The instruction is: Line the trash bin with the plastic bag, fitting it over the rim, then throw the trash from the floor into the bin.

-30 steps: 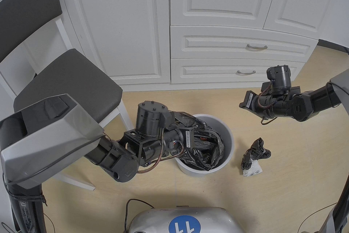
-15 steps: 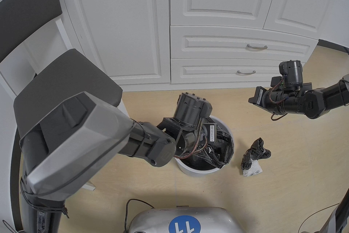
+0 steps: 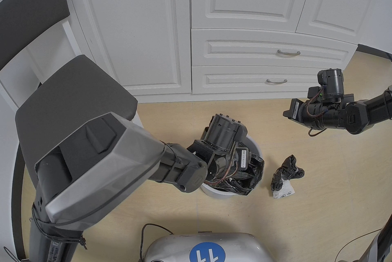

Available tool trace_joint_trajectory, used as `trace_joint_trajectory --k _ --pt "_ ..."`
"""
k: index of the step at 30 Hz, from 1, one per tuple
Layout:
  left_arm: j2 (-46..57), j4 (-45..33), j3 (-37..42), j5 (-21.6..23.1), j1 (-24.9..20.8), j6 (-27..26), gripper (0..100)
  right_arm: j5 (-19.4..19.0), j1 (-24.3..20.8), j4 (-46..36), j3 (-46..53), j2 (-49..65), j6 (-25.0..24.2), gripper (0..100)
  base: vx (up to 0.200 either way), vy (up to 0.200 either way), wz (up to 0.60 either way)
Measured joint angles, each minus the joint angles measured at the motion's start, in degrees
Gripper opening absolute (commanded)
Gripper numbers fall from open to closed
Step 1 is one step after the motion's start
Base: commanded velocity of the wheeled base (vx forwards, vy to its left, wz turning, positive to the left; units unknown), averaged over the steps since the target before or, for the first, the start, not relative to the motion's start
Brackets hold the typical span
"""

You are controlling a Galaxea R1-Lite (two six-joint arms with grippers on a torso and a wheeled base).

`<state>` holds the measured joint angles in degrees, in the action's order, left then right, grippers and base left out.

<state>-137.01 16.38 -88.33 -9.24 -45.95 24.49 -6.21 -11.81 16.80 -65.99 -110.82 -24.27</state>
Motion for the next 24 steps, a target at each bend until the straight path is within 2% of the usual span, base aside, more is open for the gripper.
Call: trace_joint_trajectory --k 4,8,13,18,24 --pt "3.3 -0.8 3.0 0.0 0.0 -0.1 100 0.0 0.0 0.1 0.4 0.3 0.7 0 0.0 0.0 0.0" --pt "8.9 -1.1 10.1 0.0 0.1 -0.3 100 0.0 0.0 0.1 1.2 0.6 2.5 0 0.0 0.0 0.0" --pt "15.8 -1.0 18.8 0.1 0.3 -0.5 100 0.0 -0.7 0.5 3.9 0.7 8.4 0 0.0 0.0 0.0" --pt "19.5 -0.9 23.1 0.1 1.4 -1.1 100 0.3 -4.6 0.9 7.5 0.4 11.2 0 0.0 0.0 0.0" --pt "19.8 -0.7 25.1 0.1 2.0 -5.8 100 0.7 -8.7 1.4 9.8 -0.7 11.6 0 0.0 0.0 0.0"
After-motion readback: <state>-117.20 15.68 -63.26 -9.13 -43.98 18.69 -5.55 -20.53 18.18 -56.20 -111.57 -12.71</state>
